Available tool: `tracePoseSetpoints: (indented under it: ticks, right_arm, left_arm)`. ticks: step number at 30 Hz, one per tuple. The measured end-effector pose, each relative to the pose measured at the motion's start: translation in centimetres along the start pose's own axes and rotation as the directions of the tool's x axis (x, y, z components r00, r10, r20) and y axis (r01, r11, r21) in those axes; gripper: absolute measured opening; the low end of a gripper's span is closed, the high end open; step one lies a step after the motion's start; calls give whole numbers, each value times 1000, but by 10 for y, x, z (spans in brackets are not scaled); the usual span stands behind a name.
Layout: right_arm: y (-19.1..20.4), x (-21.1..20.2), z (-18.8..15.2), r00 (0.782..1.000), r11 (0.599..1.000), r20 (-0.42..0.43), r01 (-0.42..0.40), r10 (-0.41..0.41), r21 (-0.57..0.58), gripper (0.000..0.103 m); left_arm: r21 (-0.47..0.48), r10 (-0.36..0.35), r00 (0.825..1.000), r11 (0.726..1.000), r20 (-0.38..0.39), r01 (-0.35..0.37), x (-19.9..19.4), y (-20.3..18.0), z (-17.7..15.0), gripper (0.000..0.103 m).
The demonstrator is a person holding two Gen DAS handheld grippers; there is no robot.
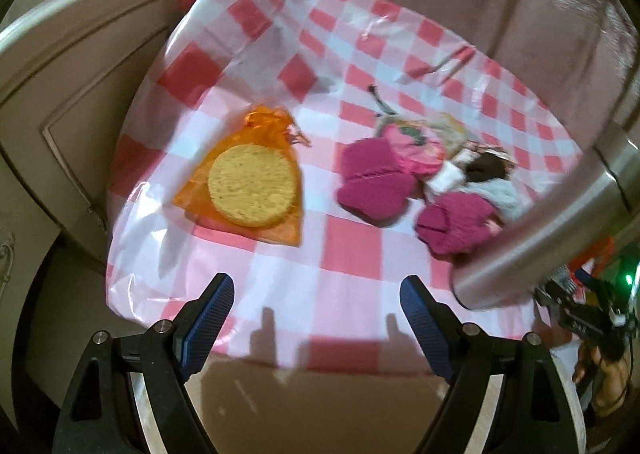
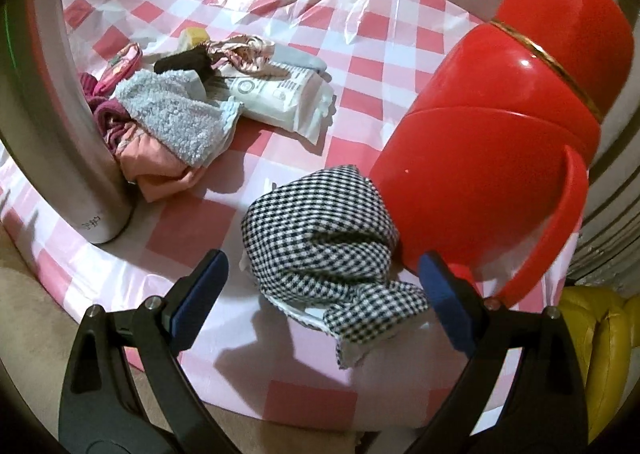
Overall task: Organize soft objects
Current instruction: 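Grasp the orange mesh bag with the left tool while the right tool grasps the houndstooth cloth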
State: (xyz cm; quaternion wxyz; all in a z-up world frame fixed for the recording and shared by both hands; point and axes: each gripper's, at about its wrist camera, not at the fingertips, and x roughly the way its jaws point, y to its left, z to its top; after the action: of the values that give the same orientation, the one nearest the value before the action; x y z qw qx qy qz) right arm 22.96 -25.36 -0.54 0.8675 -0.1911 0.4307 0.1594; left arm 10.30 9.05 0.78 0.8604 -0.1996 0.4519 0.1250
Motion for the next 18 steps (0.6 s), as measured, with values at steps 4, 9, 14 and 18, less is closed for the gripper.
tracePoseSetpoints:
  ticks: [4, 9, 14, 18]
  right_arm:
    - [-3, 8, 1, 1000, 1000, -19, -15, 16, 20, 97]
    - [-2, 19, 1, 999, 999, -42, -34, 35, 20, 90]
    - [1, 25, 1, 995, 997, -59, -77, 78, 14, 64]
    - [8, 21, 0, 994, 994, -40, -106, 105, -8, 40]
  left_arm:
    - [2, 64, 998, 998, -1, -64, 19, 12, 21, 88]
    - [47, 121, 992, 992, -31, -120, 51, 23, 46, 89]
    - [77, 150, 988, 986, -39, -147, 71, 31, 59, 96]
    - [109, 150, 988, 983, -42, -145, 78, 30, 64, 98]
